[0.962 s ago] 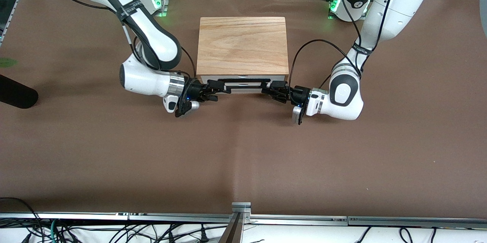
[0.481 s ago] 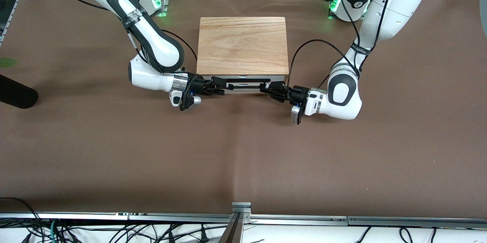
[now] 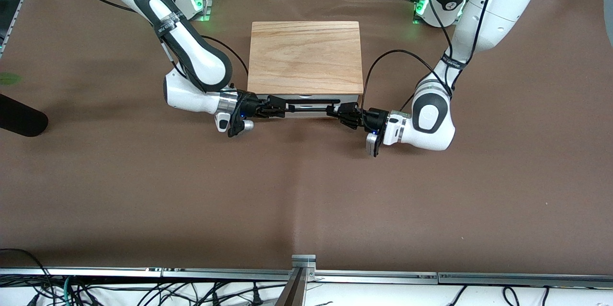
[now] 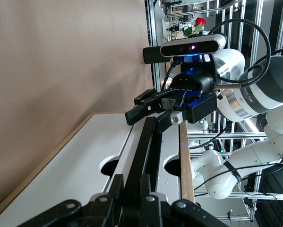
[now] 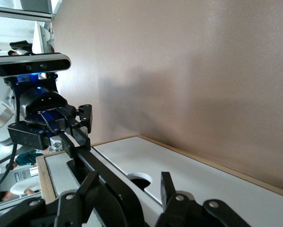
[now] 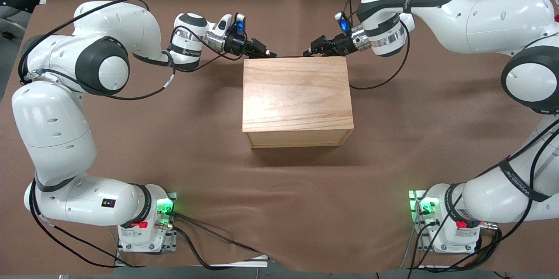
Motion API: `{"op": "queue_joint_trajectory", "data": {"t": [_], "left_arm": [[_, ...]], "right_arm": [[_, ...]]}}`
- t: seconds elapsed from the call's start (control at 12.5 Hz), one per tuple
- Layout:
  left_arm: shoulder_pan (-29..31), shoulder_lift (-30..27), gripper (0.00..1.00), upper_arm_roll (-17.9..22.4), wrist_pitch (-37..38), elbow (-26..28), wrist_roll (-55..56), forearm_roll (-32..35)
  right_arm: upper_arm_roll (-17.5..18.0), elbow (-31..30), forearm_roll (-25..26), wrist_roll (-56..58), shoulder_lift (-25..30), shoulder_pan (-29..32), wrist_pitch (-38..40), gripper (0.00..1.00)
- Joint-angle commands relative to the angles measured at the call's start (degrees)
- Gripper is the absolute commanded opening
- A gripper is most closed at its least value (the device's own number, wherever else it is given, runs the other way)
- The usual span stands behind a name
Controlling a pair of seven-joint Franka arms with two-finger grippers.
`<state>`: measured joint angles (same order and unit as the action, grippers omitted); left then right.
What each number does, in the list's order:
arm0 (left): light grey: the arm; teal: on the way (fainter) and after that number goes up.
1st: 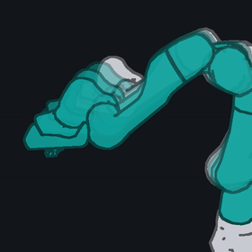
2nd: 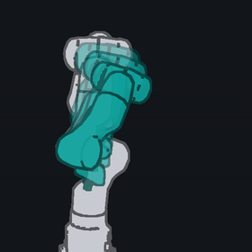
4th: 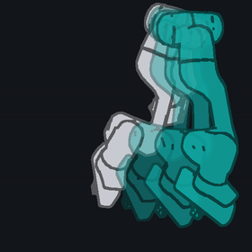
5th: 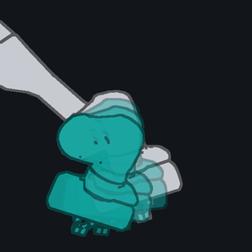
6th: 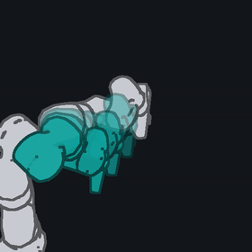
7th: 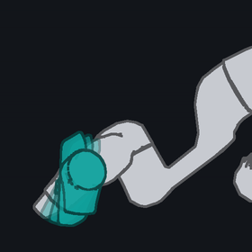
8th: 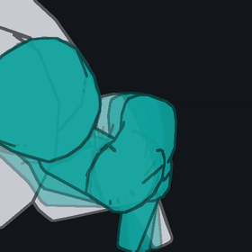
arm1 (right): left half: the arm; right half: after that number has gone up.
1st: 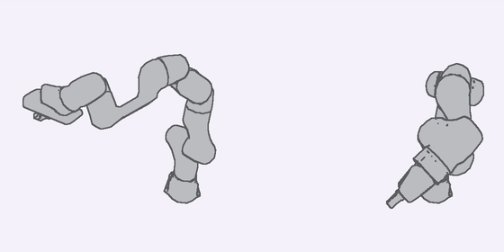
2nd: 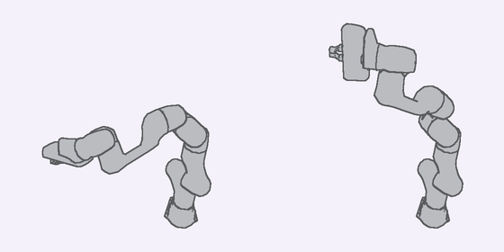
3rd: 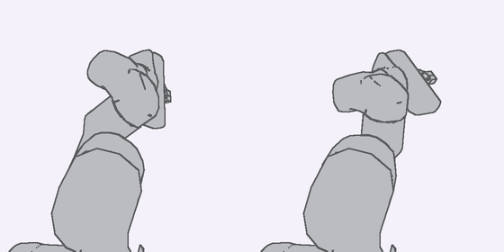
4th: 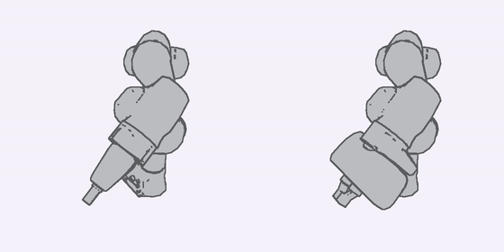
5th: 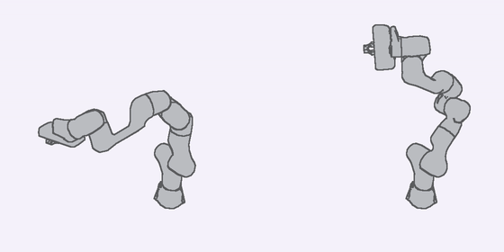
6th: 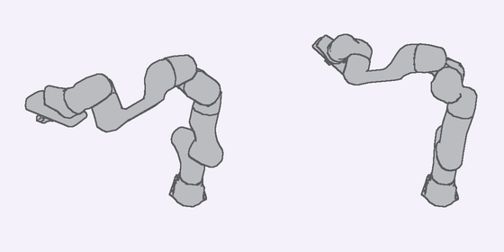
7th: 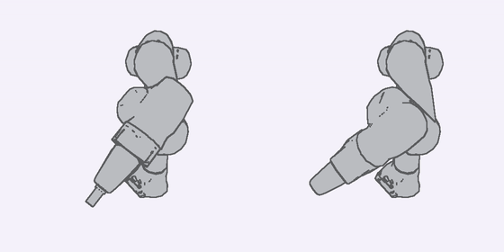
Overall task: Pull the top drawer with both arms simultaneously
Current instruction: 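Close the right gripper on the handle end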
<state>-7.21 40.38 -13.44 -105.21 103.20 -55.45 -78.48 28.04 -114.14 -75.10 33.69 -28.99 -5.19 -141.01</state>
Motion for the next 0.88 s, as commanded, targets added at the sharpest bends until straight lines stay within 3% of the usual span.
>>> {"op": "queue_joint_trajectory", "data": {"t": [0.0, 0.16, 0.4, 0.64, 0.8], "left_arm": [[-0.70, 0.14, 0.08, -0.10, -0.61, 0.25, -1.32, -1.94], [-0.78, 0.22, 0.09, -0.10, -0.61, 0.25, -1.32, -1.94], [-0.70, 0.14, 0.09, -0.01, -0.61, 0.25, -1.32, -1.94], [-0.70, 0.22, 0.09, -0.10, -0.61, 0.16, -1.32, -1.94], [-0.70, 0.22, 0.09, -0.01, -0.70, -0.19, -1.32, -1.94]], "right_arm": [[1.31, -1.00, -2.42, 1.29, 1.48, 0.27, -0.14, 0.54], [1.49, -1.44, -2.77, 2.33, 1.83, 0.27, -0.14, 0.46], [1.49, -2.58, -7.15, 8.47, 1.83, 0.45, 1.79, 0.32], [1.23, -3.28, -7.60, 9.90, 1.74, 0.80, 2.59, 0.31], [1.23, -3.29, -7.60, 10.16, 1.57, 0.89, 2.59, 0.10]]}}
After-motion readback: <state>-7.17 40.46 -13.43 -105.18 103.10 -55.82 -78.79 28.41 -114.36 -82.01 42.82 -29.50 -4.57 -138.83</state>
